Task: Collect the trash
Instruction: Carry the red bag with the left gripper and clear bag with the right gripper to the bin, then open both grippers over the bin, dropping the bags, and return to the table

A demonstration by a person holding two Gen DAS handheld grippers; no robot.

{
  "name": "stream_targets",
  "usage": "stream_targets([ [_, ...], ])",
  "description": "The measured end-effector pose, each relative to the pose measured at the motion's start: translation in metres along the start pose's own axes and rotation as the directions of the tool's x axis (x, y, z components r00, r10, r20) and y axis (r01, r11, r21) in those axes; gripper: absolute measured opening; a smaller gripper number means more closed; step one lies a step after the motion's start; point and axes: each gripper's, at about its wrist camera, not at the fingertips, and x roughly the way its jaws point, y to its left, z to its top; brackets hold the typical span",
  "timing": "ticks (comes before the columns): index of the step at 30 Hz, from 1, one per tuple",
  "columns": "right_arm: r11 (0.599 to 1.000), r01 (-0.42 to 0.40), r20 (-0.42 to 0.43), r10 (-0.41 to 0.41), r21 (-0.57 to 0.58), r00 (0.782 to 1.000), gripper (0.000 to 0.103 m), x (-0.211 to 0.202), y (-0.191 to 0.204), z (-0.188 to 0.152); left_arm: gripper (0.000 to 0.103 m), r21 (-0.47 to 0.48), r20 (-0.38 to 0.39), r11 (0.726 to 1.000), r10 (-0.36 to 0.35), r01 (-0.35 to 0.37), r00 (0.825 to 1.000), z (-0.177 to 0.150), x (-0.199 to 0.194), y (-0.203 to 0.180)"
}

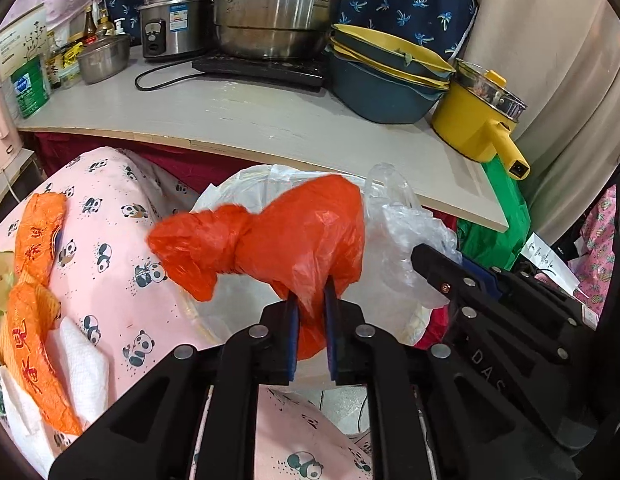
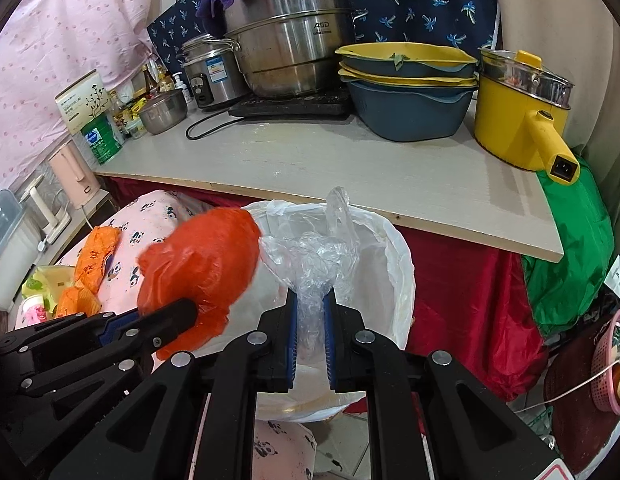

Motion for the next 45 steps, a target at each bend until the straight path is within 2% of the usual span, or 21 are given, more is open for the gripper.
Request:
stream_targets([
  [1,1.0,0.0,-0.002,0.0,-0.001,1.0,0.012,0.002,0.001,0.001,0.021,-0.005,0.005,1.0,0.003,-0.003,1.0,0.0,0.001,0.001],
  [2,1.0,-0.002,-0.002,0.002,-0.004,1.0,0.012,0.003,0.001,0.002,0.031,-0.008,0.019,1.0,0.008,-0.008,1.0,0.0,0.0,0.002],
  [4,1.0,0.005,0.008,-0.005,-0.007,1.0,0.016,0.004,0.003,0.004,0.038,-0.01,0.044,0.999,0.031,-0.031,0.999,-0.001,-0.003,0.004],
  [6,1.0,0.007,0.015,-0.007,-0.007,1.0,0.017,0.003,0.004,0.006,0.051,-0.023,0.05,0.998,0.055,-0.054,0.997,0.0,-0.006,0.009],
  [9,1.0,0.008,0.031,-0.008,0.0,0.999,0.029,-0.001,0.005,0.009,0.064,-0.064,0.059,0.996,0.073,-0.069,0.996,0.001,-0.013,0.02],
  [10,1.0,0.009,0.039,-0.009,-0.002,0.999,0.035,-0.004,0.006,0.01,0.065,-0.077,0.064,0.994,0.081,-0.076,0.995,0.0,-0.017,0.024],
  [13,1.0,0.011,0.063,-0.01,-0.013,0.998,0.042,-0.012,0.012,0.011,0.067,-0.104,0.075,0.989,0.109,-0.101,0.991,-0.003,-0.028,0.035],
  [17,1.0,0.001,0.081,0.001,-0.025,0.997,0.042,-0.025,0.02,0.013,0.068,-0.147,0.084,0.98,0.146,-0.132,0.986,-0.01,-0.043,0.05],
  [21,0.999,-0.019,0.095,0.022,-0.038,0.995,0.047,-0.038,0.032,0.011,0.068,-0.175,0.098,0.971,0.185,-0.166,0.978,-0.019,-0.062,0.063],
  [32,0.988,-0.078,0.107,0.092,-0.131,0.99,0.054,-0.073,0.089,-0.006,0.069,-0.238,0.12,0.933,0.303,-0.269,0.945,-0.05,-0.113,0.097],
  [34,0.984,-0.09,0.104,0.106,-0.151,0.989,0.055,-0.078,0.101,-0.01,0.072,-0.26,0.117,0.923,0.321,-0.283,0.94,-0.059,-0.123,0.107],
  [41,0.966,-0.135,0.077,0.156,-0.221,0.985,0.055,-0.089,0.143,-0.028,0.074,-0.321,0.096,0.879,0.399,-0.352,0.912,-0.091,-0.152,0.139],
  [45,0.955,-0.158,0.054,0.177,-0.251,0.983,0.055,-0.09,0.163,-0.039,0.075,-0.368,0.067,0.85,0.427,-0.376,0.902,-0.112,-0.166,0.164],
])
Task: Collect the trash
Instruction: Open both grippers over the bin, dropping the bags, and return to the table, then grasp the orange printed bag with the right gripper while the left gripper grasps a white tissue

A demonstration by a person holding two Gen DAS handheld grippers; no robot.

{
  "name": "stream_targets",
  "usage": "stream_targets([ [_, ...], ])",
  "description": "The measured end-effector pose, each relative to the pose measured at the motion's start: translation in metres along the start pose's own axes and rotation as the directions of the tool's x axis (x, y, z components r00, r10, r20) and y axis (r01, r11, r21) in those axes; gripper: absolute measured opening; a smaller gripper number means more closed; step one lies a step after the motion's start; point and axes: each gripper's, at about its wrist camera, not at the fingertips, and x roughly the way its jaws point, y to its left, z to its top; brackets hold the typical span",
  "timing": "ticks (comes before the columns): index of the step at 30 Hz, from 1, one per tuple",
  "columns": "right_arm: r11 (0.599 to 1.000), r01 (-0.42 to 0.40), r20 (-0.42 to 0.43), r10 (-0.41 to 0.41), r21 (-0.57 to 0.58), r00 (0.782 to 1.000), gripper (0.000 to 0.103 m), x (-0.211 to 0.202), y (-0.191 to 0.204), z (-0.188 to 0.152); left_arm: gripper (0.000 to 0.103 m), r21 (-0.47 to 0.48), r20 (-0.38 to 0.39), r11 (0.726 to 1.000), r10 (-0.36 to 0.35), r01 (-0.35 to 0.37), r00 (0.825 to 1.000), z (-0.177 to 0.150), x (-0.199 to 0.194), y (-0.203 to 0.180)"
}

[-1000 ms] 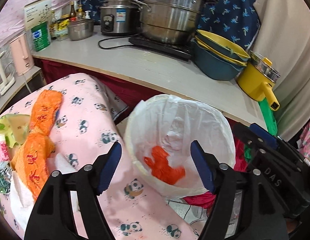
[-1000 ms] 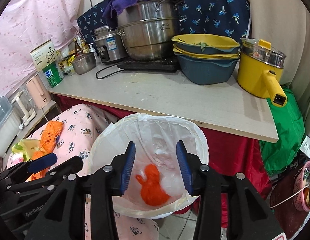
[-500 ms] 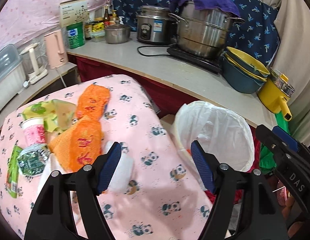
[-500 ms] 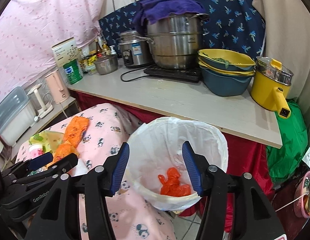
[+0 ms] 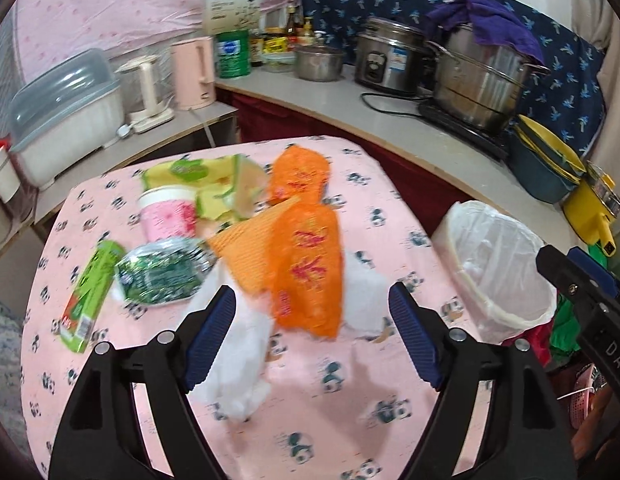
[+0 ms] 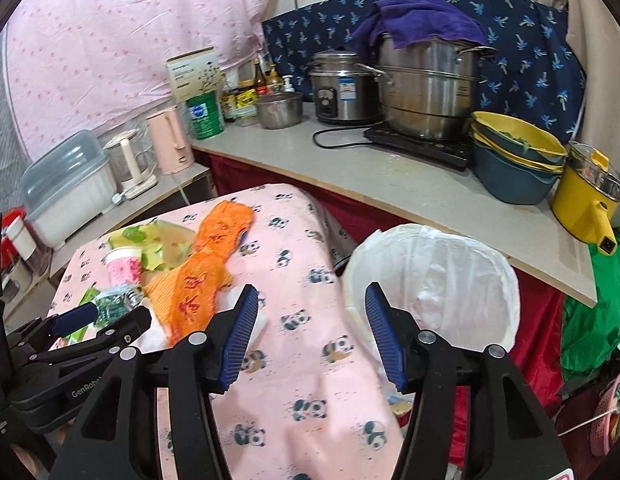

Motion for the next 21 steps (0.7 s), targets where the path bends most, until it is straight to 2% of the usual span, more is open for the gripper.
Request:
stream_targets([
  [7,0.999,-0.033,-0.041,0.031,-0.035,0.999,0.055,0.009,0.03,-0.014,0.076,-0.069,-0.034,0.995,0.066,-0.068,0.997,-0.022,-0.001,0.053],
  [11,0.998,-0.044,-0.06,0.04,-0.054,0.997,0.055,0.014,0.043,-0.022,0.08,-0.103,-0.055,0.99,0.093,-0.098,0.994,-0.036,-0.002,0.078],
  [17,0.995,-0.068,-0.096,0.061,-0.075,0.994,0.055,0.024,0.061,-0.034,0.082,-0.128,-0.095,0.985,0.103,-0.115,0.99,-0.051,0.004,0.096],
  [21,0.992,-0.084,-0.117,0.073,-0.089,0.99,0.055,0.03,0.071,-0.039,0.087,-0.142,-0.119,0.984,0.092,-0.109,0.989,-0.059,0.011,0.1],
])
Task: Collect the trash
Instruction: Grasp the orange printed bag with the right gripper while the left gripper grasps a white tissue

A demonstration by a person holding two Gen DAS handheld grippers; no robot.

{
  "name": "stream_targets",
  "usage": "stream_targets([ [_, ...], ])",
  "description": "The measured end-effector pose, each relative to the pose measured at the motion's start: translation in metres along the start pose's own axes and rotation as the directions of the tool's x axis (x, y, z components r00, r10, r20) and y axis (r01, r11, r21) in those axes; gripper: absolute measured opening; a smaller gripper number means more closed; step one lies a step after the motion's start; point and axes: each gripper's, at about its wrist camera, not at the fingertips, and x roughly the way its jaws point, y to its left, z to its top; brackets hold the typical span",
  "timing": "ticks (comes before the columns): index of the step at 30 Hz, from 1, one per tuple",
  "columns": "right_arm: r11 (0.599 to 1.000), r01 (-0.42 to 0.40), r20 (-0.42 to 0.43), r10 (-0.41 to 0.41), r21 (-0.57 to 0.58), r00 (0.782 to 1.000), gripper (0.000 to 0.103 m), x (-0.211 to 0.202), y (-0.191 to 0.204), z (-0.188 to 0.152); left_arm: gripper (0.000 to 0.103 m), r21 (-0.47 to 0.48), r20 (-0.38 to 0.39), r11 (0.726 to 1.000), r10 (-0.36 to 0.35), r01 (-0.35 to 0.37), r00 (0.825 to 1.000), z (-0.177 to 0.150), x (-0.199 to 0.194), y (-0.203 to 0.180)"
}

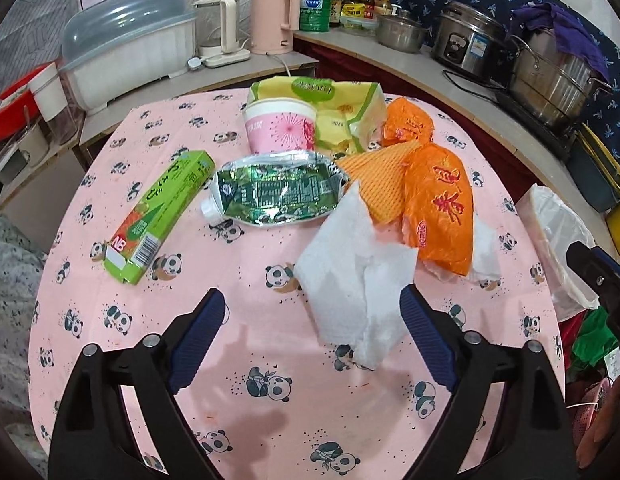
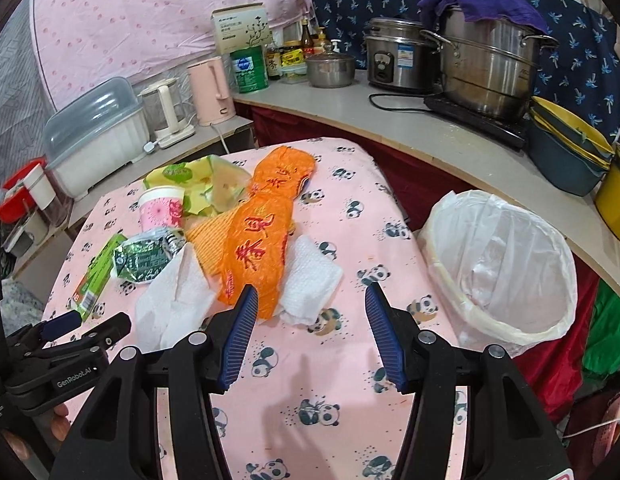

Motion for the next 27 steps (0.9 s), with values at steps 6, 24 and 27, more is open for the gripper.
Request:
stream_targets([
  [6,1.0,-0.015,-0.032,0.014,-0.018,0.999,0.055,0.016,0.01,-0.003,0.087,-0.046,-0.048,0.999,-0.026,0.024,0.998,-0.005,0.016,0.011],
  [24,0.996,-0.09,-0.132,0.09,0.01,0.987,0.062,0.097,0.025,0.012,0.078,-0.079,-0.156,0.993,-0.094,0.082,0.983,0.008,0.074,-0.002],
  [27,0.995,-0.099,-0.16,0.102,0.026,0.982,0.062,0.114,0.026,0.013,0.061,-0.074,-0.182,0.992,-0.117,0.105,0.976,0.011,0.083,-0.006],
])
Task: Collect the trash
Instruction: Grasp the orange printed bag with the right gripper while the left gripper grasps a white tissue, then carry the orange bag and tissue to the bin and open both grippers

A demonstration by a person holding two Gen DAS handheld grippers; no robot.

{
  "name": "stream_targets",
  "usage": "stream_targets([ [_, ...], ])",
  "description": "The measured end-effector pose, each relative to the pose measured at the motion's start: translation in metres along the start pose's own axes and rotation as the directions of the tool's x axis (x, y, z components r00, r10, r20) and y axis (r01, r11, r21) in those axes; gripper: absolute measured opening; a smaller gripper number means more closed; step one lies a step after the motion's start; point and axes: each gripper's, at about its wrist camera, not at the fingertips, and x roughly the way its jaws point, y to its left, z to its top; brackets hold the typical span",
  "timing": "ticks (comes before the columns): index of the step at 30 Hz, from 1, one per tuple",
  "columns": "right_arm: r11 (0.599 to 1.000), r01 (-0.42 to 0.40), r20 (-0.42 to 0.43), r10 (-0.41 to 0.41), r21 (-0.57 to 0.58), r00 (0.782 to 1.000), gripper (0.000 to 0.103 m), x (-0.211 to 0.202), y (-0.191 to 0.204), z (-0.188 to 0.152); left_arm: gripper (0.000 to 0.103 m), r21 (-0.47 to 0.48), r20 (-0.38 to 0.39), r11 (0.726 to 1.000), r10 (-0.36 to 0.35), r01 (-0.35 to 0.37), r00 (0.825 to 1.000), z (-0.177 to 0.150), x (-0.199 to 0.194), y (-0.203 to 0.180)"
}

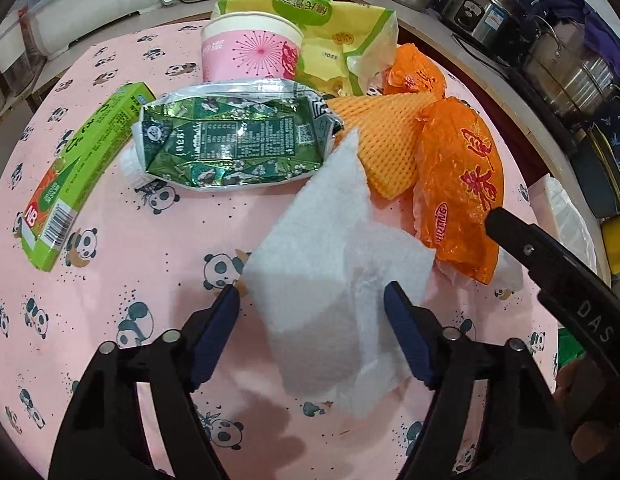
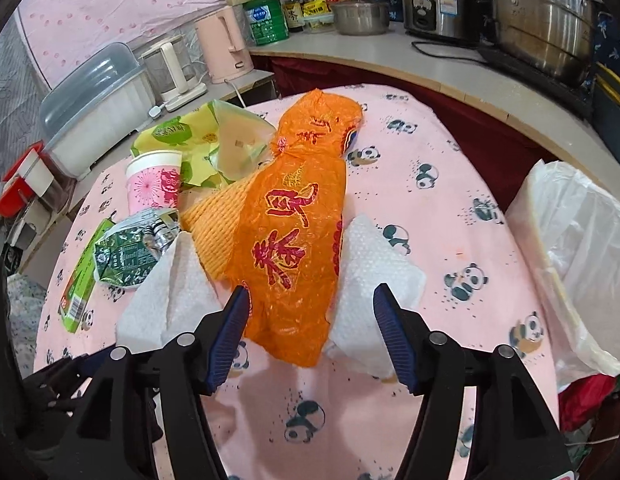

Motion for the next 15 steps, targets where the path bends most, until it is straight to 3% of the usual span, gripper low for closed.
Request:
stream_targets([
  [4,1.0,-0.004,-0.023,0.005,0.004,1.0,0.062,0.016,0.001,0.002,0.04,0.021,-0.009,1.0,-0.007,0.007,1.0,0.001,0.004,-0.004],
  [5,1.0,-0.009,-0.026,0.009,0.004,1.0,0.062,0.019,0.002,0.002,0.028,0.025,-0.011,1.0,-0.013,0.013,1.0,0.001,0.005,-0.004],
  [6,1.0,-0.012,-0.03,0.012,0.004,0.999,0.058,0.021,0.002,0.002,0.021,0.024,-0.015,1.0,-0.012,0.013,1.0,0.001,0.005,-0.004],
  [7,1.0,-0.017,-0.03,0.017,0.004,0.999,0.045,0.022,0.002,0.002,0.018,0.019,-0.015,1.0,-0.017,0.017,1.0,0.002,0.004,-0.003],
  [8,1.0,-0.025,-0.03,0.025,0.002,0.999,0.039,0.022,0.003,0.002,0.012,0.019,-0.013,1.0,-0.023,0.023,1.0,0.003,0.003,-0.004],
  [12,0.999,-0.051,-0.01,0.051,-0.007,0.999,0.022,0.013,0.008,0.004,0.006,0.029,0.014,0.999,-0.025,0.024,1.0,0.005,-0.007,-0.007],
  [15,0.998,-0.062,0.032,0.062,-0.007,0.998,0.02,-0.004,0.008,0.007,0.006,0.037,0.041,0.999,-0.034,0.032,0.999,0.007,-0.019,-0.012],
])
